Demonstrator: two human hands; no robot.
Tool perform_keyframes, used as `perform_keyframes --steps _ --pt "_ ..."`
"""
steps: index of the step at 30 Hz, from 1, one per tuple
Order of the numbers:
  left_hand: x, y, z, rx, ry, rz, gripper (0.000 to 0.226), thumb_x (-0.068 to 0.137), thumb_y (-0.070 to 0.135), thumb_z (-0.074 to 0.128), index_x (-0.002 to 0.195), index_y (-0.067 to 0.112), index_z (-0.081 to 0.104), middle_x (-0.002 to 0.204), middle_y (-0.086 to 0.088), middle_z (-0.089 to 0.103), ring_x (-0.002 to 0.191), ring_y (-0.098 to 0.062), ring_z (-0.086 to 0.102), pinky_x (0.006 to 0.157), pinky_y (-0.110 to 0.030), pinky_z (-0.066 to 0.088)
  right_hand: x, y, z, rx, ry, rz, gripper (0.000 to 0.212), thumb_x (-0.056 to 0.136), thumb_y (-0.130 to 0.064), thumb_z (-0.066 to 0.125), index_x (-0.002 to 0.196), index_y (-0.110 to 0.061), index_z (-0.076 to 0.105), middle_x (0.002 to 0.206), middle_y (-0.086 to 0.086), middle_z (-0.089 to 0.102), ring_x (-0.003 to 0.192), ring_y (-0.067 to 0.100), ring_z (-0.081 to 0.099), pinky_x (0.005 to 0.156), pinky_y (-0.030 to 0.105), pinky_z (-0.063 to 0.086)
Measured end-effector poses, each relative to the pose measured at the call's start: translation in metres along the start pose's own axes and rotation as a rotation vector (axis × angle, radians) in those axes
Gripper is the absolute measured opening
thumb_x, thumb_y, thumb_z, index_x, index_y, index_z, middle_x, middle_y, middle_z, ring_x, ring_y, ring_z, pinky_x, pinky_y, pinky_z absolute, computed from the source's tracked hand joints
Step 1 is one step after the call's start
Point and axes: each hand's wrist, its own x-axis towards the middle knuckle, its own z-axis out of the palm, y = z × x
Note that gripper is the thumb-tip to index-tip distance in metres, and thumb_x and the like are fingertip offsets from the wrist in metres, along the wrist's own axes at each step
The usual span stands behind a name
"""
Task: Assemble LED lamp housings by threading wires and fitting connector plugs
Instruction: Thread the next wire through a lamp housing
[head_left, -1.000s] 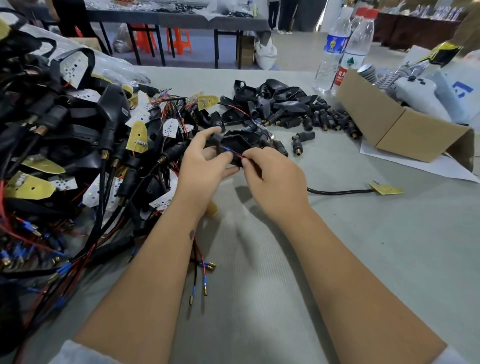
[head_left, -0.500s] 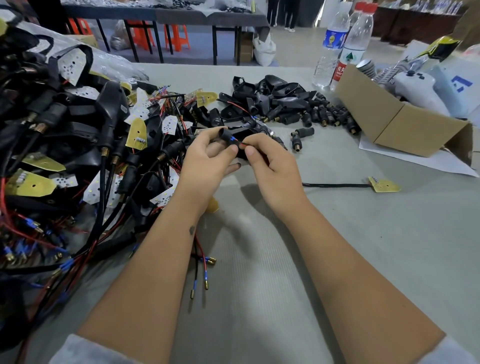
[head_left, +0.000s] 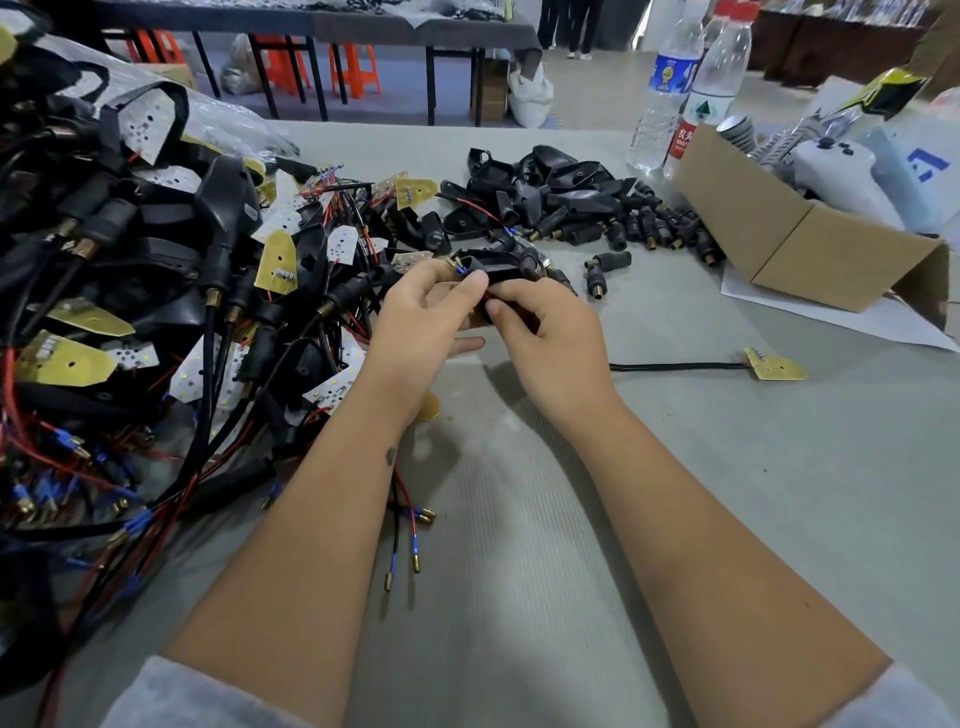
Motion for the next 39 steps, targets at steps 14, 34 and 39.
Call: perform_keyframes --steps 14,34,39 --pt "0.0 0.002 0.003 0.066 0.002 -0.112 0.025 0.102 0.033 0.047 0.092 0.019 0.066 0.077 0.01 0.072 0.077 -0.01 0.071 0.072 -0.031 0.059 -0.001 -0.003 0.0 0.083 0.129 -0.039 0.025 0.082 0.002 0.063 0.086 -0.019 0.049 0.071 -0.013 0.053 0.065 -0.005 0.049 0.063 0.008 0.039" --pt "0.007 0.002 -0.008 -0.301 0.371 -0.057 0.027 0.108 0.027 0.03 0.088 0.02 0.047 0.094 -0.01 0.066 0.087 -0.026 0.074 0.071 -0.035 0.06 0.005 0.005 -0.006 -0.436 0.002 0.086 0.02 0.087 -0.005 0.052 0.101 -0.016 0.06 0.103 0.002 0.062 0.102 0.027 0.053 0.091 0.043 0.041" --pt "0.007 0.003 -0.005 -0.273 0.36 -0.081 0.018 0.105 0.016 0.039 0.09 0.021 0.049 0.091 -0.002 0.067 0.089 -0.024 0.073 0.07 -0.034 0.06 0.005 0.001 -0.006 -0.413 0.043 0.005 0.022 0.088 -0.001 0.05 0.101 -0.014 0.063 0.103 0.003 0.063 0.101 0.027 0.052 0.089 0.042 0.041"
